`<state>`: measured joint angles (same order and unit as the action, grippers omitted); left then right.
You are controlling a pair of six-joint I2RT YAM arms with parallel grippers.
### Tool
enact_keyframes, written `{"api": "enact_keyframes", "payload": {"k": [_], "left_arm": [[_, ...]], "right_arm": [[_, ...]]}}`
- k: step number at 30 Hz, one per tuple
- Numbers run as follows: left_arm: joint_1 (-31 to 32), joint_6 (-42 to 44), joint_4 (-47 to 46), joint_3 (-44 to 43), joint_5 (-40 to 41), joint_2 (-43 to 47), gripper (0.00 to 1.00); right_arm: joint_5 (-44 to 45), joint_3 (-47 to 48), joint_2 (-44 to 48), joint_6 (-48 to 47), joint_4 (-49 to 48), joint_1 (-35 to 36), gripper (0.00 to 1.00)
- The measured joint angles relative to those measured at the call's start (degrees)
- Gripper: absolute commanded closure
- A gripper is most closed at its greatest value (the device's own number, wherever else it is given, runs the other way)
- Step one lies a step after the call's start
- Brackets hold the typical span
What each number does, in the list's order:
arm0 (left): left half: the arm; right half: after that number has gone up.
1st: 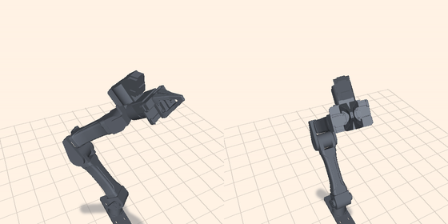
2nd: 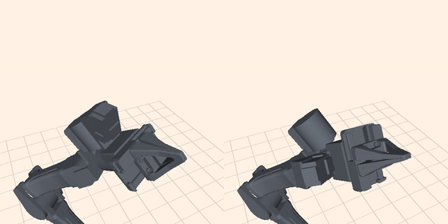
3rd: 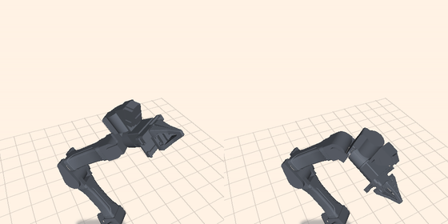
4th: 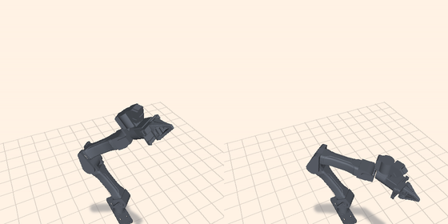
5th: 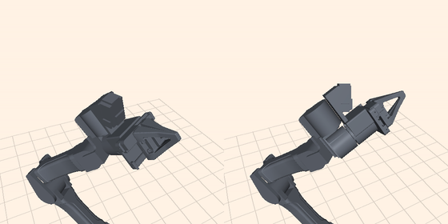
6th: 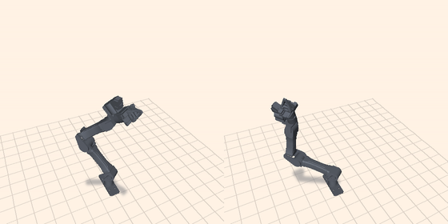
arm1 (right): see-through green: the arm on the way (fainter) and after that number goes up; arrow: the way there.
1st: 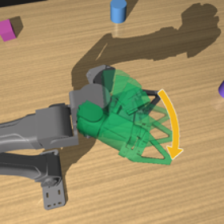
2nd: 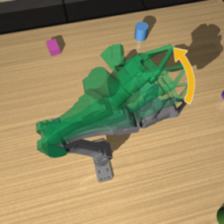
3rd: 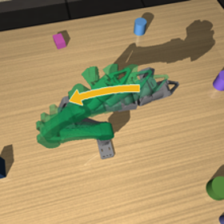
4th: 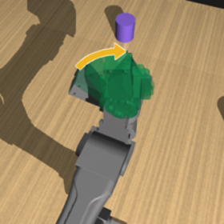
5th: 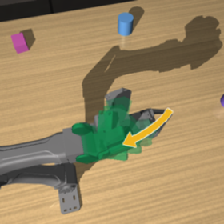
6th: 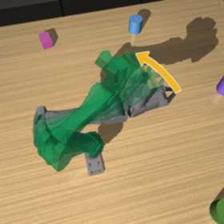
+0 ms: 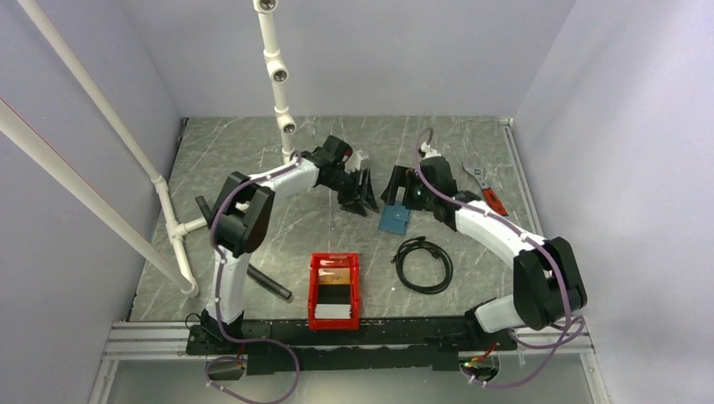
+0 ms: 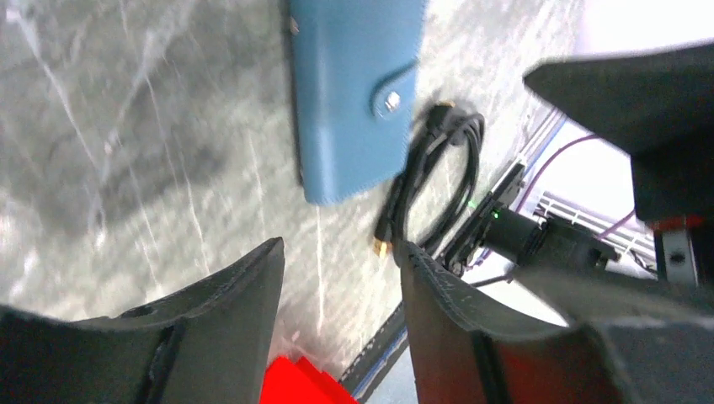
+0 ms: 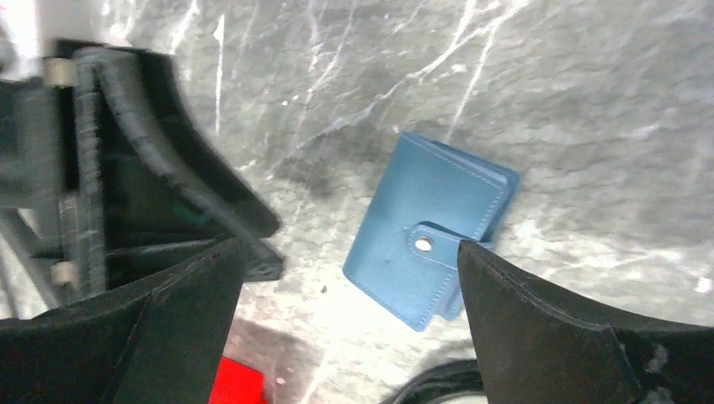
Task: Put the credit cards into the card holder
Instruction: Close the card holder at the center of the board.
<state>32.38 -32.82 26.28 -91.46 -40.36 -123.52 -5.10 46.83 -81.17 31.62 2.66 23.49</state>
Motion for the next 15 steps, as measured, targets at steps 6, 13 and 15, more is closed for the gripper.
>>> {"api": "enact_keyframes", "payload": {"k": [6,13,15], "left_arm": [[-0.31,2.67,4.04,4.57,0.76,12.83,0.25],[-0.2,6.05,7.87,9.46,0.98,26.97,0.22],[-0.2,6.23,7.98,12.44,0.96,30.62,0.21]], "right_arm": [[6.8,10.58,-2.1,0.5,18.69,0.72,0.0],[15.21,15.37,-13.09,11.47,27.21,6.16,0.0],[16.65,16.09,-16.5,12.85,28.48,7.34,0.0]]}}
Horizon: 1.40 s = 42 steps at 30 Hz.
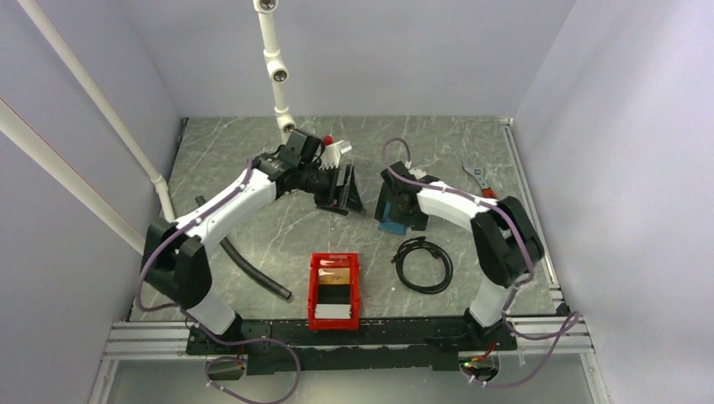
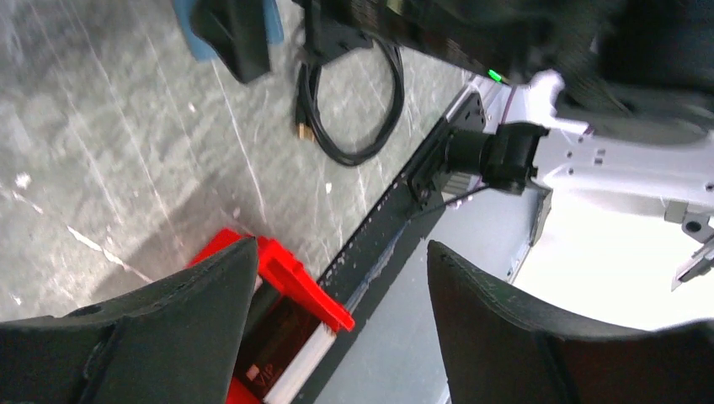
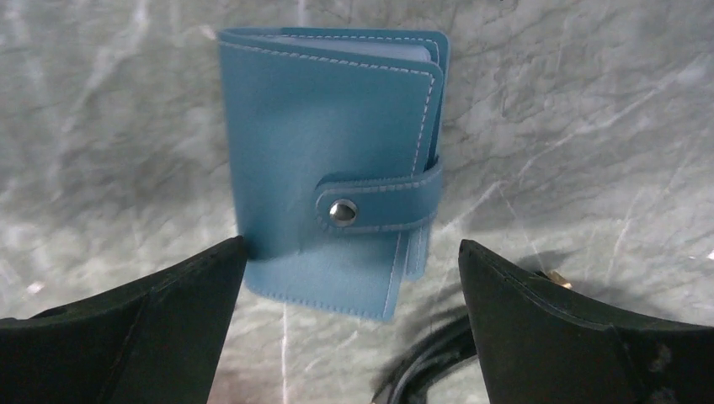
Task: Put the credit cards into the card holder
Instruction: Close the card holder at the center of the board, then reset both arms
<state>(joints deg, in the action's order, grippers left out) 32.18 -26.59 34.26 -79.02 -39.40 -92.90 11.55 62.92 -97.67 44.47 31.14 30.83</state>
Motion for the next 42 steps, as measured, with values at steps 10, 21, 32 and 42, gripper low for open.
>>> {"api": "enact_keyframes", "payload": {"k": [10,21,32,42], "left_arm": [[0.15,-0.11,0.72,10.97,-0.13,12.79,0.21],[0.2,-0.52,0.85,13.9,0.24,18.58,0.21],[0.52,-0.37,3.61,13.66,2.32,20.33,0.2],[0.52,2.01,8.63,-1.05,10.62,23.12,0.13]], "right_arm": [[4.98,0.59,-4.9,1.92,-0.76,1.36,0.51],[3.89,-4.46,0.31,-11.26,-8.83,-24.04,0.51],[-1.31,-0.96,2.78,-23.06,-5.9,-30.47,0.0],[-4.24,10.58,36.63,-26.32,4.9,-22.43,0.0]]}}
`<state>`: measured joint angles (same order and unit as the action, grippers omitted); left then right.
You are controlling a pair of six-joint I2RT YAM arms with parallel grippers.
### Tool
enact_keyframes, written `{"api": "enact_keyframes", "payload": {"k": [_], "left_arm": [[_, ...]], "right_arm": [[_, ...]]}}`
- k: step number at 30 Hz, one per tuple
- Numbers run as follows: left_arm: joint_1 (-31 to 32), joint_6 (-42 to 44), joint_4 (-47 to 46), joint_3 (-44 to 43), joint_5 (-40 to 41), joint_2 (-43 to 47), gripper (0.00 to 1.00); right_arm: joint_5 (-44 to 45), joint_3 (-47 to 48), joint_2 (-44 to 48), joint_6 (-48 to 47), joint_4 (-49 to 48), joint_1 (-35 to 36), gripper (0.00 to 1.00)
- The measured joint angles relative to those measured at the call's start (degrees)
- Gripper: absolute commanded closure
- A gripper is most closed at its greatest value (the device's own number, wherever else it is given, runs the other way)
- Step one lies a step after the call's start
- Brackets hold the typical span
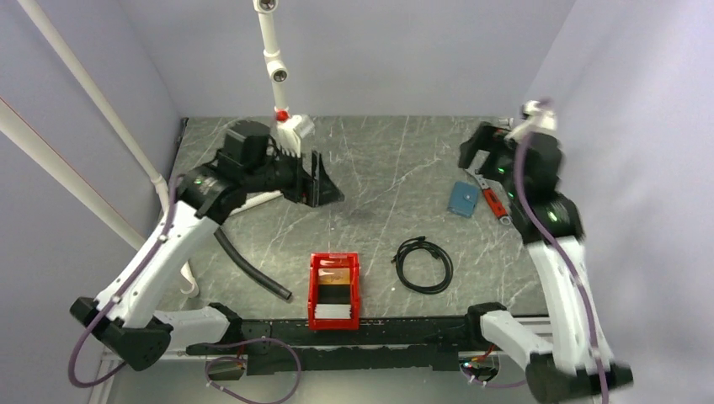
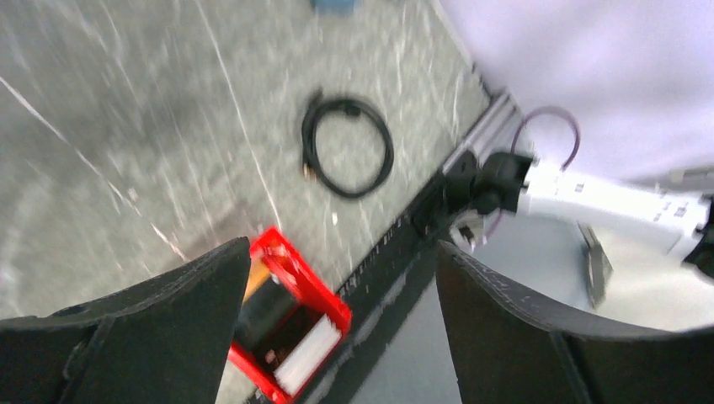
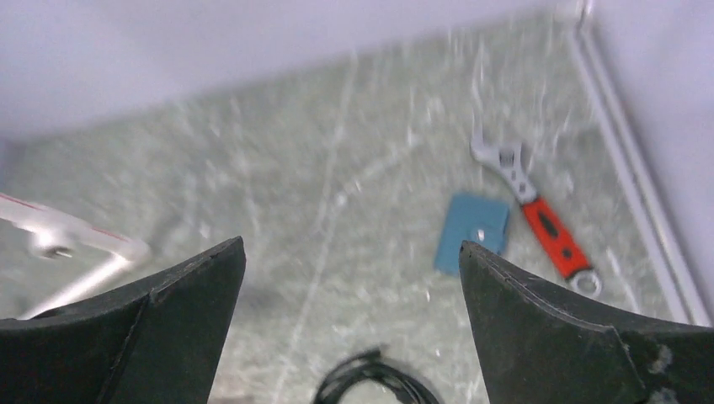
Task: Put the credit cards into the card holder
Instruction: Reset both arms
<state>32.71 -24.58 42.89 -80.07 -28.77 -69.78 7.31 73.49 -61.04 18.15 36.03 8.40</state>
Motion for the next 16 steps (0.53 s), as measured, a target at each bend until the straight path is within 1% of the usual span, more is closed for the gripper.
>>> {"api": "enact_keyframes", "payload": {"k": [2,6,10,16], "left_arm": [[0.0,0.96,0.04,-4.68,2.27,1.4,0.09],[0.0,3.02,-2.08,-12.11,6.03,5.75,0.05],[0.0,5.38,-4.22,-16.26,8.59,10.29,0.02],[0.0,7.56,-6.71,-18.38,10.86,14.71,0.01]], "right_arm": [[-0.26,1.75,7.54,0.04,-0.07,-0.35,0.0],[-0.17,4.28,20.41,0.0,-0.79,-0.66,0.0],[1.01,6.05,26.91,-0.02,-2.84,-0.66,0.0],[2.32,6.69,31.36,-1.07,-4.96,-0.72,0.0]]}}
